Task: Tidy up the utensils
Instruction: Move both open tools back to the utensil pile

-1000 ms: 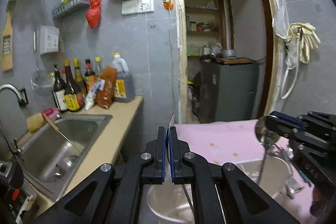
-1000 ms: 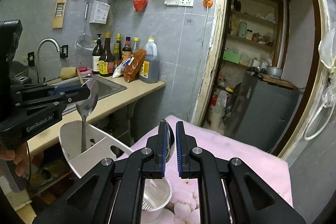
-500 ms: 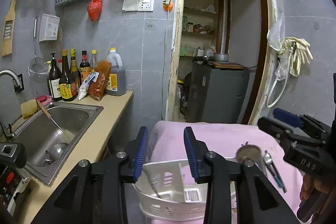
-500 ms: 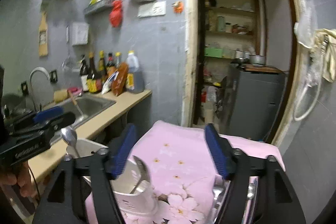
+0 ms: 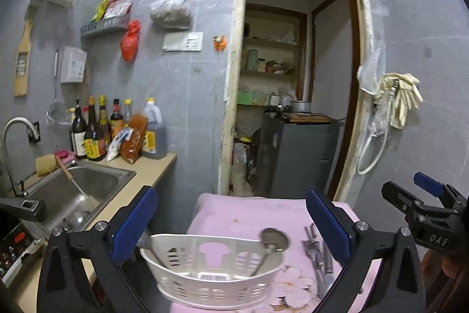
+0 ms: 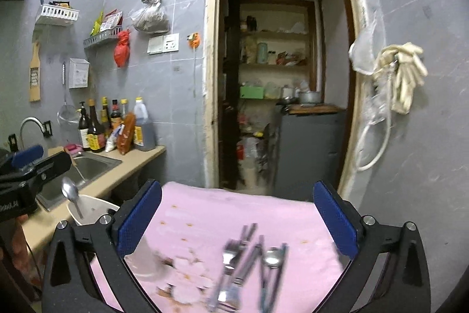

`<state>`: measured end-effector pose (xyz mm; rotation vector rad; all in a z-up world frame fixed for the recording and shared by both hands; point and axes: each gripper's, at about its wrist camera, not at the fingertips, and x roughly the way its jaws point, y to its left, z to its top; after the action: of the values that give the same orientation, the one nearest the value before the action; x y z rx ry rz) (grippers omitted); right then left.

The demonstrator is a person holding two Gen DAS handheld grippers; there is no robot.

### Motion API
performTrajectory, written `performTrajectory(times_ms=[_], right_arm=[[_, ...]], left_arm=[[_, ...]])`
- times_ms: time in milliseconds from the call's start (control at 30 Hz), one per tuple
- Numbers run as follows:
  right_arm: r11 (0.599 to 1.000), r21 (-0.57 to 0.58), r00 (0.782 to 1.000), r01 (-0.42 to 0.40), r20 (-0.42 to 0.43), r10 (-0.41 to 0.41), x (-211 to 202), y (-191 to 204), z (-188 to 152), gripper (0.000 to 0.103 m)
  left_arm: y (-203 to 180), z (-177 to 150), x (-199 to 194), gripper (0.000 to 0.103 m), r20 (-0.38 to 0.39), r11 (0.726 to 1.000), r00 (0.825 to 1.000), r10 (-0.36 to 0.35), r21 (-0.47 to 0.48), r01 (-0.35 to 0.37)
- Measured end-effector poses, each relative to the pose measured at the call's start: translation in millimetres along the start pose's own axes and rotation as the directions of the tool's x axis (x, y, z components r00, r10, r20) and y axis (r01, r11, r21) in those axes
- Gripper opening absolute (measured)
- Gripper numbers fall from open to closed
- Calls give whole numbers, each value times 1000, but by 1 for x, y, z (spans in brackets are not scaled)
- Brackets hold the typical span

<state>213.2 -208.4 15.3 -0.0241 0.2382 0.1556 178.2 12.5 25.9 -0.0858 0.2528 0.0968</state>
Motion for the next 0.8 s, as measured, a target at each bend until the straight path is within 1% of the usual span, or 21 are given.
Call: performTrajectory(times_ms=[233, 333, 467, 567, 700, 800], right_arm=[[997, -37, 998, 63, 34, -62, -27, -44, 0, 101], [996, -39, 996, 85, 25, -84, -29, -64, -2, 101], [994, -29, 995, 101, -12, -101, -19, -95, -7, 102], [994, -18, 994, 103, -44, -104, -9, -117, -15, 101], [997, 7, 993, 78, -87, -77, 10, -142, -29, 101], [999, 19, 992, 49, -117, -46, 28, -152, -40, 101]], left_arm=[[-54, -8, -2, 102, 7, 998, 999, -33, 61, 33], [-79, -12, 4, 102, -1, 994, 998, -59, 87, 58], [-110, -20, 19, 102, -32, 989, 995, -90, 118, 93], [-126, -27, 30, 102, -58, 986, 993, -106, 121, 113], [-145, -36, 54, 102, -111, 985, 986, -128, 106, 139], [-154, -42, 71, 102, -148, 984, 979, -141, 92, 155]])
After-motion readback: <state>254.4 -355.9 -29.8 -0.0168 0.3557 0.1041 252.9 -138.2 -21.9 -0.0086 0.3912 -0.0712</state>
